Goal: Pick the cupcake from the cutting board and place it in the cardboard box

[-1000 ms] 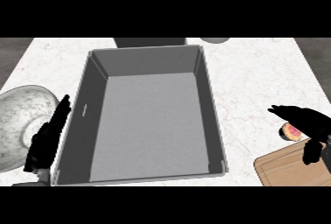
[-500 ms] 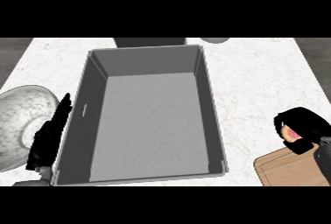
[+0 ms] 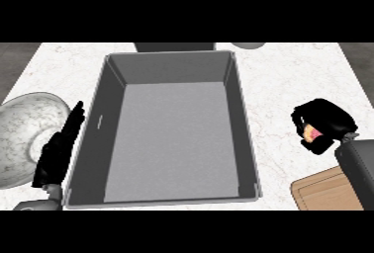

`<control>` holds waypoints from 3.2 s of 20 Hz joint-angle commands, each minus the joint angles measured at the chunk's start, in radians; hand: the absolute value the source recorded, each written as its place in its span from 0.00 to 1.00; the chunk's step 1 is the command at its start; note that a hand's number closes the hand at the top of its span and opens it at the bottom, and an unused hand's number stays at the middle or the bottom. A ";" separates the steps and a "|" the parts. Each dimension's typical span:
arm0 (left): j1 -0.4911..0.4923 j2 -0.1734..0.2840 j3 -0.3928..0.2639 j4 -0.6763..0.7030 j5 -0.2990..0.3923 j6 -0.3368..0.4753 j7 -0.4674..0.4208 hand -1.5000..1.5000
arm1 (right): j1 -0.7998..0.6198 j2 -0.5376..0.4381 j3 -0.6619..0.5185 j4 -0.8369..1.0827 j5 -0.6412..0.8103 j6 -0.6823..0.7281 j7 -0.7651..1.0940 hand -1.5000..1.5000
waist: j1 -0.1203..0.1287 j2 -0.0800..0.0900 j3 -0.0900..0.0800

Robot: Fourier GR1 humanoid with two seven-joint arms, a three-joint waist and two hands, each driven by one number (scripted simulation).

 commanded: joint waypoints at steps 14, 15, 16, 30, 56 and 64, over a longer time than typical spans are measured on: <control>0.004 -0.002 0.001 -0.004 0.007 -0.016 -0.023 0.50 | -0.563 0.185 -0.169 0.389 -0.275 0.098 -0.448 1.00 | 0.019 0.004 0.000; -0.014 -0.003 0.008 0.016 -0.008 0.002 -0.003 0.50 | -0.576 0.186 -0.185 0.370 -0.309 0.143 -0.483 1.00 | 0.002 0.000 0.000; -0.021 -0.013 0.003 0.010 0.015 -0.014 0.005 0.50 | -0.611 0.191 -0.206 0.404 -0.341 0.201 -0.497 1.00 | 0.012 0.004 0.000; 0.062 0.015 0.035 -0.007 0.008 -0.023 -0.036 0.50 | -0.753 0.342 -0.172 0.286 -0.505 0.391 -0.314 1.00 | -0.023 -0.010 -0.001; -0.052 -0.032 -0.011 0.021 -0.036 -0.024 0.004 0.50 | -0.696 0.480 0.608 0.309 -0.998 -0.020 0.175 0.00 | 0.053 0.007 -0.002; -0.074 -0.075 -0.049 0.037 -0.069 0.003 0.019 0.50 | -0.690 0.480 0.521 0.299 -1.279 -0.095 0.173 0.00 | 0.063 0.014 -0.002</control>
